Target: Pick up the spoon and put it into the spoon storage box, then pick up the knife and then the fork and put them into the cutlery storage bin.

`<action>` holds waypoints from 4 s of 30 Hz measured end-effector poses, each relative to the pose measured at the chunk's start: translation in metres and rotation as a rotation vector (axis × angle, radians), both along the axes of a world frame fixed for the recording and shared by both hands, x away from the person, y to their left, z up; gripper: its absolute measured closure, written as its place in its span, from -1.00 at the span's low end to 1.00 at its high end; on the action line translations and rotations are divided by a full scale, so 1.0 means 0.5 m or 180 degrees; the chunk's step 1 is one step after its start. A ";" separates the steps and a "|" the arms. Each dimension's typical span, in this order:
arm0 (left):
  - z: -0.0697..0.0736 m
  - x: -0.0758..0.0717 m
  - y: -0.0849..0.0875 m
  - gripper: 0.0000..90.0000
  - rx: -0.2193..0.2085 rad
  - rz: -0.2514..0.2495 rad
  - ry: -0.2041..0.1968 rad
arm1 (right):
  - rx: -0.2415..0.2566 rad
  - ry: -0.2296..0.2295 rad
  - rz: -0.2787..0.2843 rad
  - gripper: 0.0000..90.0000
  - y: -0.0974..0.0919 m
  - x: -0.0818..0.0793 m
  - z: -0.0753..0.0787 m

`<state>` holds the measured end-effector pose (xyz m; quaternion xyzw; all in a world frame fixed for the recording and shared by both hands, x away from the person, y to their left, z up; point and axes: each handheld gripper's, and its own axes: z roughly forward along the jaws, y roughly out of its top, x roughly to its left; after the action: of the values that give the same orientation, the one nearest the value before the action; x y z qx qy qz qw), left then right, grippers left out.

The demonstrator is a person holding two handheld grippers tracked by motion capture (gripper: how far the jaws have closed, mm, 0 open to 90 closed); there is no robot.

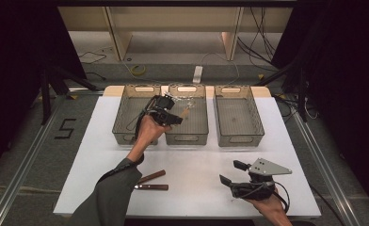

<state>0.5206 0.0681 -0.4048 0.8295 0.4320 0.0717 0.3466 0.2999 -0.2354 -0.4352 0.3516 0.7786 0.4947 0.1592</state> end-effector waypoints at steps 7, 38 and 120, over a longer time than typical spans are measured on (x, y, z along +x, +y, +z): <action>-0.011 0.004 -0.005 0.58 -0.0024 0.0033 0.0095 | 0.0007 0.0001 0.0006 -0.41 0.000 0.000 0.000; 0.055 -0.126 0.093 -0.43 -0.0116 -0.0264 -0.0032 | 0.0005 -0.0030 0.0009 -0.41 0.001 0.000 0.002; -0.084 -0.253 0.160 -0.07 0.1108 -0.0800 0.0754 | -0.0034 -0.0026 0.0033 -0.42 0.007 0.003 0.001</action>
<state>0.3940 0.1483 -0.4466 0.9266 0.3442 0.0036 0.1516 0.3013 -0.2321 -0.4349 0.3447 0.7824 0.4929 0.1617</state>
